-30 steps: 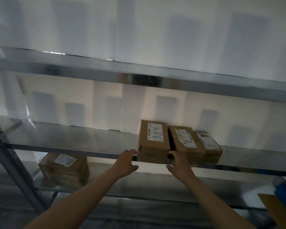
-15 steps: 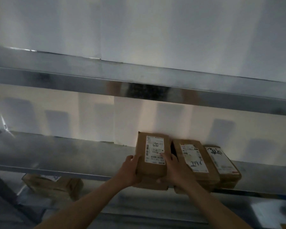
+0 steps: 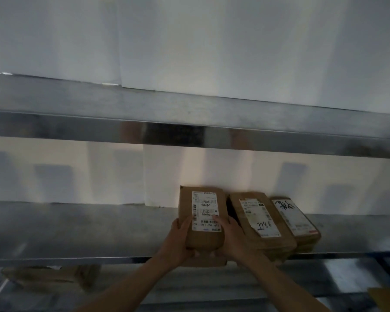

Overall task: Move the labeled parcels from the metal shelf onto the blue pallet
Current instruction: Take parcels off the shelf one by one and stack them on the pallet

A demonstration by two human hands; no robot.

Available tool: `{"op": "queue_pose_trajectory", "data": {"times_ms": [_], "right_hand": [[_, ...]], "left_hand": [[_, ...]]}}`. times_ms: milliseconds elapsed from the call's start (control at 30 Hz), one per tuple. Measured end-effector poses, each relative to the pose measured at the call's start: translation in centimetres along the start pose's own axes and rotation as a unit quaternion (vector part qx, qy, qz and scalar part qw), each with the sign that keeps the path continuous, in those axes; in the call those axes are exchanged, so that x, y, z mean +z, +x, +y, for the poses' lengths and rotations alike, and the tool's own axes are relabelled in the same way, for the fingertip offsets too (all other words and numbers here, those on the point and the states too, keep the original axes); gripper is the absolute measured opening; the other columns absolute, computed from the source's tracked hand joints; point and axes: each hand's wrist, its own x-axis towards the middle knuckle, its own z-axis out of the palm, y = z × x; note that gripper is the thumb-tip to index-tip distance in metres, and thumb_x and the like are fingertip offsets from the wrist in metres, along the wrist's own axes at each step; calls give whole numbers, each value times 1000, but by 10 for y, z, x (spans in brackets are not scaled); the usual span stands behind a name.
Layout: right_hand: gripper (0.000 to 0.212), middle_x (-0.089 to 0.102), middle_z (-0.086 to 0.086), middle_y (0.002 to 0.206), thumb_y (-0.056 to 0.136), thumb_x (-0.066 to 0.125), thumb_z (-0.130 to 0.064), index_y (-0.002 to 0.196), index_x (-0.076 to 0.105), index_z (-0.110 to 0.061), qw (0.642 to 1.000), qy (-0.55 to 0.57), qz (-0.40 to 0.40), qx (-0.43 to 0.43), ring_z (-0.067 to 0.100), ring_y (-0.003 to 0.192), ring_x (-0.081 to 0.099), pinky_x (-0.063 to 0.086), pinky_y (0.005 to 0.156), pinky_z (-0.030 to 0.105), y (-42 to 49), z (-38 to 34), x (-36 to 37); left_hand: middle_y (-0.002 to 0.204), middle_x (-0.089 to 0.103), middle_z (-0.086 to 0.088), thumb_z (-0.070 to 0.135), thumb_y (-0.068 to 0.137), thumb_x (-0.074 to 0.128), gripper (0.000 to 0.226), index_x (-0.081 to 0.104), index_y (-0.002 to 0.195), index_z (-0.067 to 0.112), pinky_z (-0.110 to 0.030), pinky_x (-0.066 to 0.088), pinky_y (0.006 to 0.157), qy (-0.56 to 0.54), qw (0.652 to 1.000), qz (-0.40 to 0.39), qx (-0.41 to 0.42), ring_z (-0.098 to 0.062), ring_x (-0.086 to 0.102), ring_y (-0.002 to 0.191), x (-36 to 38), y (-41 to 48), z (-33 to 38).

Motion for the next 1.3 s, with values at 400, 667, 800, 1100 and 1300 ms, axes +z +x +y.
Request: {"op": "queue_pose_trajectory", "data": {"times_ms": [400,667,800,1100,1300], "right_hand": [[105,26,5,149,66,82,-19,147,15,-24,998,18,62,17,19,136,29,26,110,26,-21,-58,-29],[105,22,5,148,68,79,-31,147,9,-29,983,-48,146,100,21,136,26,24,112,30,-59,-62,-46],[104,15,7,151,70,78,-31,146,8,-27,970,-46,190,143,24,139,22,20,115,34,-91,-53,-51],[108,18,8,147,66,81,-22,148,11,-22,943,-7,237,232,23,135,27,26,110,25,-171,-9,-72],[104,13,7,149,69,80,-24,148,11,-24,920,19,279,275,23,137,23,25,111,29,-230,42,-94]], "left_hand": [[141,33,-11,24,63,83,106,16,146,27,-30,37,105,-2,997,15,82,-22,39,126,-77,-6,19],[142,32,-10,22,66,82,104,15,146,28,-30,37,104,-13,985,-35,170,-22,38,128,-84,-9,60],[143,32,-10,18,66,82,103,17,146,25,-29,35,105,-33,973,-77,217,-22,37,129,-69,-12,85],[143,33,-7,12,65,81,103,17,146,24,-14,25,95,-51,943,-152,291,-7,31,119,-4,-21,152],[141,30,-8,14,67,80,104,16,147,26,-17,26,98,-28,924,-198,327,-19,33,130,50,-24,221]]}}
